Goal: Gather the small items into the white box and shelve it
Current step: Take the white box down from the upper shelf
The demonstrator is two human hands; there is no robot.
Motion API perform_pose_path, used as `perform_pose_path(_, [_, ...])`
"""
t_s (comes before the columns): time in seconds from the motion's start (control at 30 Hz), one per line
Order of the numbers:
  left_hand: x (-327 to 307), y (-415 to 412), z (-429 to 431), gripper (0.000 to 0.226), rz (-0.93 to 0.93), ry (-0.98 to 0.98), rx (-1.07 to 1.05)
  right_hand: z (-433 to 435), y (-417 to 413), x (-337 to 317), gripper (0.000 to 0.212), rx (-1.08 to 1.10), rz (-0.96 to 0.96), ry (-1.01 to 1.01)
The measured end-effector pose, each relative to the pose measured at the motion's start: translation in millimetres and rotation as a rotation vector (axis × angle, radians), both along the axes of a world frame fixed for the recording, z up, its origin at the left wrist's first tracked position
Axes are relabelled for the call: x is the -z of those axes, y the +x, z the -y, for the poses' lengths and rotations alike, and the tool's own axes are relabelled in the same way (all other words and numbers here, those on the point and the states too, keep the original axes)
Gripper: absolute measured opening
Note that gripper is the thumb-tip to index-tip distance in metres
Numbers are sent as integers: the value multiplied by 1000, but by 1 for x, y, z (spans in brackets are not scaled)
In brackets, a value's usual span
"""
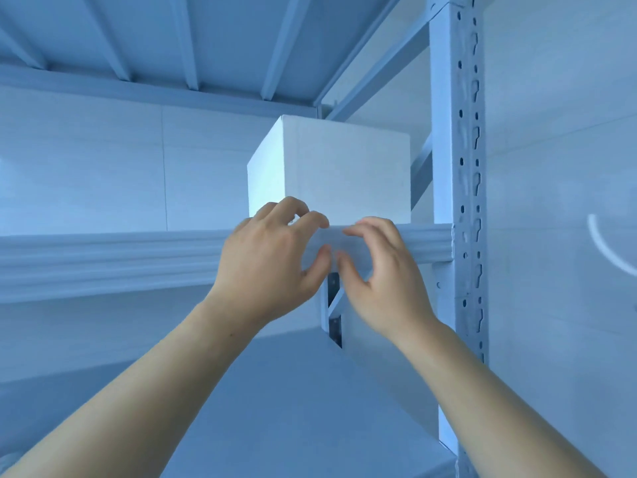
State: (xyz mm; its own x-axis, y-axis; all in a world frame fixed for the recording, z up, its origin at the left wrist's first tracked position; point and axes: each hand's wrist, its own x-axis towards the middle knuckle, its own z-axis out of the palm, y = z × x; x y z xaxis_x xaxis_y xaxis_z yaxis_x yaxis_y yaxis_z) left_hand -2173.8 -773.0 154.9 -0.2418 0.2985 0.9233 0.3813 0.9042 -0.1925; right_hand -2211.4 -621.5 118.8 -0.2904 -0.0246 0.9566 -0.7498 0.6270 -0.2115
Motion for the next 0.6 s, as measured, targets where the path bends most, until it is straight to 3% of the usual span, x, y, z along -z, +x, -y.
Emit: perform_pose_path(0.6, [-100,-71,-27,33,-134,-104,-86,-21,-62,-105,32,134,-103,1])
